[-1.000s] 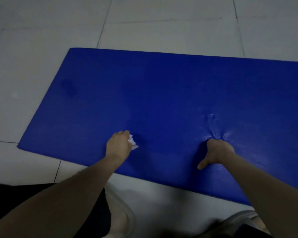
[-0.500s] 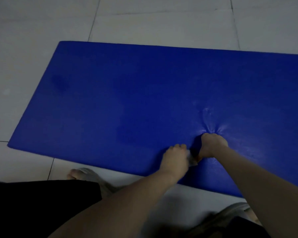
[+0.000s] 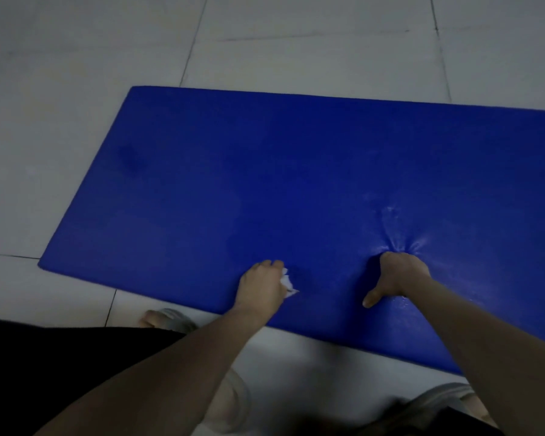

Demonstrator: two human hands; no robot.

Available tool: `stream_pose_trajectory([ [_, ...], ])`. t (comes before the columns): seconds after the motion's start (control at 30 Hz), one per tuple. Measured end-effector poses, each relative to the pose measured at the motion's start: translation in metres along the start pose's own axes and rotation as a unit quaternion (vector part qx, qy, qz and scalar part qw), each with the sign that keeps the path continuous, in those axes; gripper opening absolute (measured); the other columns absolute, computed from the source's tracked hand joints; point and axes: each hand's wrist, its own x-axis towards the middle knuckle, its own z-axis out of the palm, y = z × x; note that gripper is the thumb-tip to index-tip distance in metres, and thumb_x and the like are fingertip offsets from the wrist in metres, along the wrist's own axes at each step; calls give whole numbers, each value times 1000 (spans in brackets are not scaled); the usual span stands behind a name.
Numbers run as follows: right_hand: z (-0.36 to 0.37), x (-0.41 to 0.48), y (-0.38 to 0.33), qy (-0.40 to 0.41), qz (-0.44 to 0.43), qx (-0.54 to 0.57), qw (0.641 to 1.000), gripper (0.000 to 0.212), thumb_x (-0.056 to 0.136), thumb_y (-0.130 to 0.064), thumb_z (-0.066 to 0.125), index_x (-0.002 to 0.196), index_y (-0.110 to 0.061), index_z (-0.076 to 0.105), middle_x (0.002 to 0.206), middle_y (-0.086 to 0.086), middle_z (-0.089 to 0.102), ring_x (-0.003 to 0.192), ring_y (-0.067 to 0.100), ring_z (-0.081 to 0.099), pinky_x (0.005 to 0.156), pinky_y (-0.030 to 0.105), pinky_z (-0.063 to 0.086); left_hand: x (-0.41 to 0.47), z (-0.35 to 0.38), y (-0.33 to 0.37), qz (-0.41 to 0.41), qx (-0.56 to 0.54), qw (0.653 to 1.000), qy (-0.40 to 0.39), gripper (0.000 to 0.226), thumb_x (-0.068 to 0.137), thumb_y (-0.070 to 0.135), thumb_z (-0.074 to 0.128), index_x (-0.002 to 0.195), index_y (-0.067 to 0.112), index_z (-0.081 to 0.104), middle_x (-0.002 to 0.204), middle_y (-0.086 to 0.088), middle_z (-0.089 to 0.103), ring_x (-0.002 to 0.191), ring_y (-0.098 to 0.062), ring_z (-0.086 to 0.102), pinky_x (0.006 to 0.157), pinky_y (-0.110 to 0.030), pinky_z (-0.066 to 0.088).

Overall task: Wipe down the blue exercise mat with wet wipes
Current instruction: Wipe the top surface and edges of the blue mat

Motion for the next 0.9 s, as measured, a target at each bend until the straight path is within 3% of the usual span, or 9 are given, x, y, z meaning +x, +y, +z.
stream_pose_trajectory([
  [0.2, 1, -1, 1, -2, 2, 2, 1000, 97, 45, -71, 89, 115, -17, 48, 112, 1, 57, 111, 25, 59, 90, 36, 51, 3, -18, -59, -194, -117, 972, 60, 40, 80, 44, 82, 92, 12, 60, 108, -3, 72, 95, -25, 68, 74, -34, 55],
  [0.37, 1, -4, 3, 5, -1, 10, 1000, 90, 44, -69, 90, 102, -19, 44, 103, -1, 53, 108, 25, 59, 87, 37, 50, 5, -14, -45, -195, -89, 975, 54, 29, 89, 32, 70, 85, 10, 52, 93, -9, 67, 79, -25, 61, 61, -31, 43],
  [0.47, 2, -3, 2, 6, -3, 5, 1000, 89, 45, -69, 90, 102, -19, 44, 102, -1, 53, 107, 24, 59, 84, 37, 50, 3, -9, -26, -166, -82, 981, 49, 22, 92, 22, 62, 79, 10, 48, 85, -10, 64, 73, -25, 60, 56, -31, 40],
  [0.6, 2, 0, 2, 3, -4, 5, 1000, 90, 46, -68, 90, 106, -18, 46, 102, -1, 54, 105, 24, 59, 84, 36, 52, -7, 3, 17, -93, -108, 989, 32, 22, 93, 23, 59, 79, 12, 47, 82, -5, 61, 68, -19, 52, 58, -29, 36],
  [0.77, 4, 1, 5, 14, -7, 4, 1000, 92, 47, -68, 90, 112, -17, 49, 103, 0, 55, 104, 24, 59, 86, 37, 52, -21, 30, 70, 36, -51, 998, -22, 5, 94, 17, 53, 94, 13, 51, 101, -12, 65, 89, -31, 63, 70, -38, 45],
  [0.9, 5, 1, 5, 23, -4, 3, 1000, 88, 48, -68, 90, 105, -17, 47, 100, -1, 55, 92, 21, 53, 81, 34, 51, -37, 52, 106, 173, 1, 983, -64, 19, 95, 13, 55, 114, 8, 57, 112, -12, 62, 101, -30, 60, 78, -39, 47],
])
